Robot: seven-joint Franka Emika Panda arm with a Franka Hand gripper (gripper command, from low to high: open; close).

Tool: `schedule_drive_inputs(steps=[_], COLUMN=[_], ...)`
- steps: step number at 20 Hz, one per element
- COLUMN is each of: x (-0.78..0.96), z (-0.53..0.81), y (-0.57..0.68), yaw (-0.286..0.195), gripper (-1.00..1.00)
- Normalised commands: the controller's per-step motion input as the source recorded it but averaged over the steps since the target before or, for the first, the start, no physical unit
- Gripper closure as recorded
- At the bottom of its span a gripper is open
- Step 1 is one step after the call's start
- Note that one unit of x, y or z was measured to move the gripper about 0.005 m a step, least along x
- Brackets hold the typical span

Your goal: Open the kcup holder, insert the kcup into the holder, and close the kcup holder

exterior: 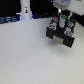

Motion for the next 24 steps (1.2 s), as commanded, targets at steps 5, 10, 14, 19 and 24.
schedule_drive_inputs(steps=[5, 10, 14, 19, 24], x=[0.06, 0.02, 0.04, 0.05, 0.10], z=[-0.05, -0.10, -0.12, -0.06, -0.03], y=[-0.02, 0.03, 0.05, 0.08, 0.12], yaw=[-0.003, 0.031, 0.030, 0.040, 0.046], gripper=[1.00, 1.00, 1.00, 1.00, -1.00])
